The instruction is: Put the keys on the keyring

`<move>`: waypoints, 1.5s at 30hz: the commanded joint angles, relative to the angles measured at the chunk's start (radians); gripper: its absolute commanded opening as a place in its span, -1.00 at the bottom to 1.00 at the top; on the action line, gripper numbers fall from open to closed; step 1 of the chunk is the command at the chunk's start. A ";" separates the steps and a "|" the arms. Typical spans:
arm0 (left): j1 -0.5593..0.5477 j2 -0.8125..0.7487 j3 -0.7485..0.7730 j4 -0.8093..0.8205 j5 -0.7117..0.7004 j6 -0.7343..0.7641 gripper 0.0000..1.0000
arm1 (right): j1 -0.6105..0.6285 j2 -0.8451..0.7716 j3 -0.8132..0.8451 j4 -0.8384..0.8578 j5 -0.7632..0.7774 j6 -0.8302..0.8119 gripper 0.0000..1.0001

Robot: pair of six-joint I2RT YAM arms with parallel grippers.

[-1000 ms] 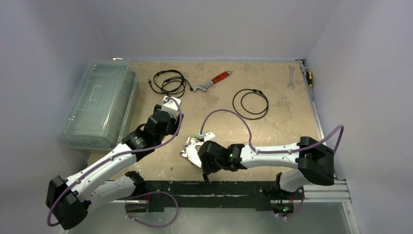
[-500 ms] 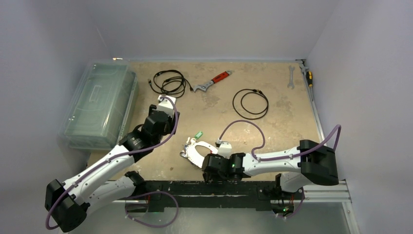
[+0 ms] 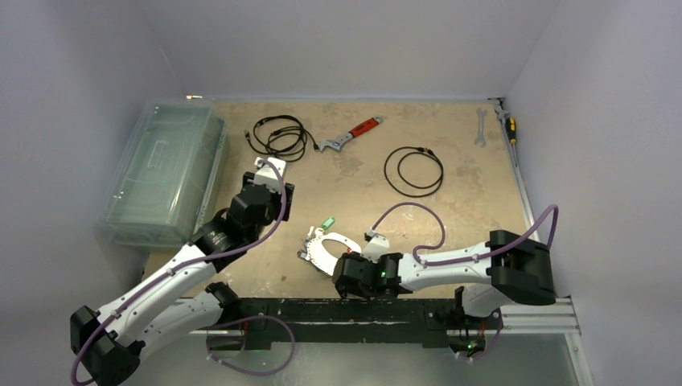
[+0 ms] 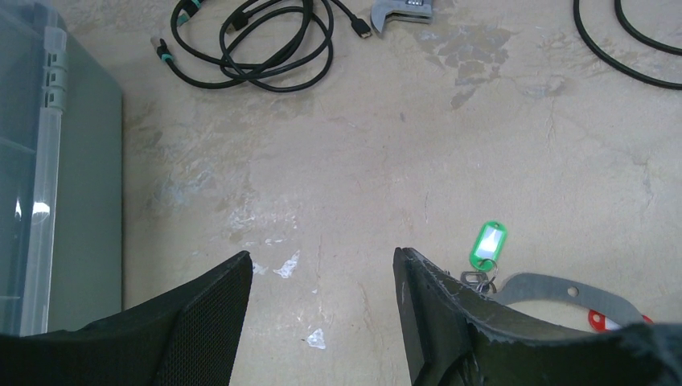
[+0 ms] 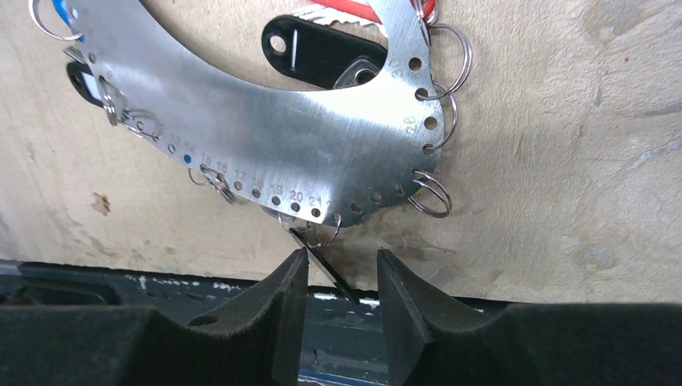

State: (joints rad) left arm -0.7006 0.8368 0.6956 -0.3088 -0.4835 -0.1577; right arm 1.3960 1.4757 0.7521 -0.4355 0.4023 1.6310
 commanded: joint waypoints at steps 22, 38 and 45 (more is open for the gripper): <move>0.005 -0.013 0.006 0.025 0.051 -0.006 0.29 | -0.004 0.039 0.001 0.016 0.088 0.073 -0.41; 0.006 -0.015 0.003 0.023 0.065 -0.003 0.29 | -0.005 0.018 0.040 -0.079 0.218 0.080 -0.56; 0.006 -0.012 0.002 0.023 0.071 0.001 0.29 | -0.005 -0.009 0.027 -0.066 0.252 0.054 -0.45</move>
State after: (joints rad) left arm -0.7006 0.8345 0.6952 -0.3092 -0.4221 -0.1570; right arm 1.3937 1.5047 0.7616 -0.4805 0.5720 1.6840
